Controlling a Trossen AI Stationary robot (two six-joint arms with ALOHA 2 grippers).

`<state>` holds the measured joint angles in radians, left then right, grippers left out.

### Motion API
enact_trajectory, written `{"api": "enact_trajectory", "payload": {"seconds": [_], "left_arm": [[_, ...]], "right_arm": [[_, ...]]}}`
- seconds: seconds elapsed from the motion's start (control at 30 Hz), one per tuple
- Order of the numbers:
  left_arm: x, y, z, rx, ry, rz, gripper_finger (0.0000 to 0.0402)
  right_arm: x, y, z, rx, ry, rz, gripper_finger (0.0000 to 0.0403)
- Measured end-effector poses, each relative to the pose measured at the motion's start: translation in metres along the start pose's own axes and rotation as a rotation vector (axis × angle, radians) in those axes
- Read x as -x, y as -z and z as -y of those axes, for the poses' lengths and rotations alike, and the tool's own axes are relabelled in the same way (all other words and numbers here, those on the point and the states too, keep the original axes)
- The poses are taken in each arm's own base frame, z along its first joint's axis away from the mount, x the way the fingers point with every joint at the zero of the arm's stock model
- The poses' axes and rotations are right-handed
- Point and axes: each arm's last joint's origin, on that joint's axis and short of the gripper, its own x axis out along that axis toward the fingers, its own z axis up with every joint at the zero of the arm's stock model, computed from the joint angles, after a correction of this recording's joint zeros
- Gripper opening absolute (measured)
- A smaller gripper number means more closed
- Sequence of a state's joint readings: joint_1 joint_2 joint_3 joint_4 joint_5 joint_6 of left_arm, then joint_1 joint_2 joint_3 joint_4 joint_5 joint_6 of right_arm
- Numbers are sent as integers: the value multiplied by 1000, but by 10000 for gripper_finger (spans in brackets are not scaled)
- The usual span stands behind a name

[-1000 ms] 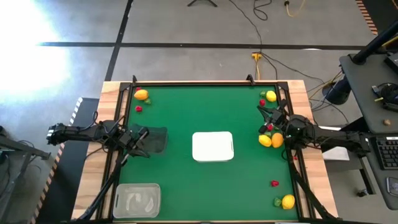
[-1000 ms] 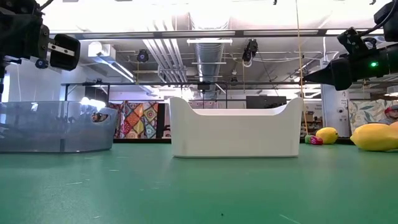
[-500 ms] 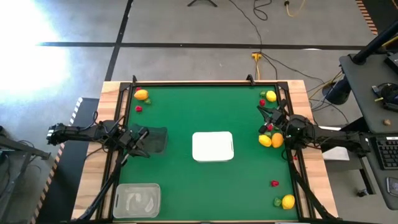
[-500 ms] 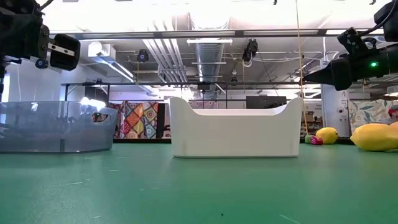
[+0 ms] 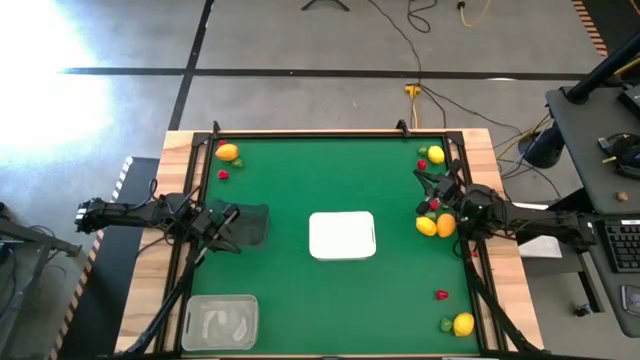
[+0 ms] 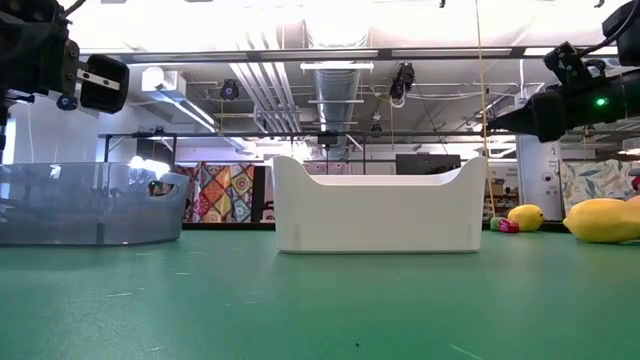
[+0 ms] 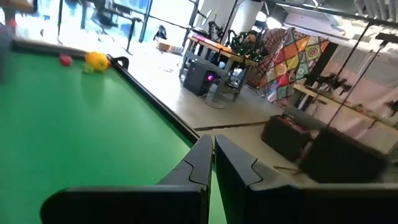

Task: Sort produce into baskets

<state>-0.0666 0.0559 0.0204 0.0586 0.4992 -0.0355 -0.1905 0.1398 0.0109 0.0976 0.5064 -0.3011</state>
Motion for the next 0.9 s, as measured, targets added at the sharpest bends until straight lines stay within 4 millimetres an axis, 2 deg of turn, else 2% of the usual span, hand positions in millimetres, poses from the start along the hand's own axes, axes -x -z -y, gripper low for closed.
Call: {"api": "enact_trajectory", "payload": {"seconds": [0.1, 0.27, 0.4, 0.5, 0.57, 0.73, 0.9], "left_arm": [[0, 0, 0, 0, 0, 0, 2], [0, 0, 0, 0, 0, 0, 2], [0, 0, 0, 0, -1, 0, 2], [0, 0, 0, 0, -1, 0, 2], [0, 0, 0, 0, 0, 0, 2], [0, 0, 0, 0, -1, 0, 2], [0, 0, 0, 0, -1, 0, 2]], "right_arm": [[0, -1, -2, -181, -69, 19, 13], [1, -7, -4, -586, -206, 55, 13], [1, -15, -6, -606, -328, 88, 13], [-1, -42, -1, -599, -380, 80, 13], [-6, -58, 2, -585, -349, -34, 13], [-23, -86, 0, -431, -353, -525, 13], [-32, -100, -1, -319, -303, -977, 13]]}}
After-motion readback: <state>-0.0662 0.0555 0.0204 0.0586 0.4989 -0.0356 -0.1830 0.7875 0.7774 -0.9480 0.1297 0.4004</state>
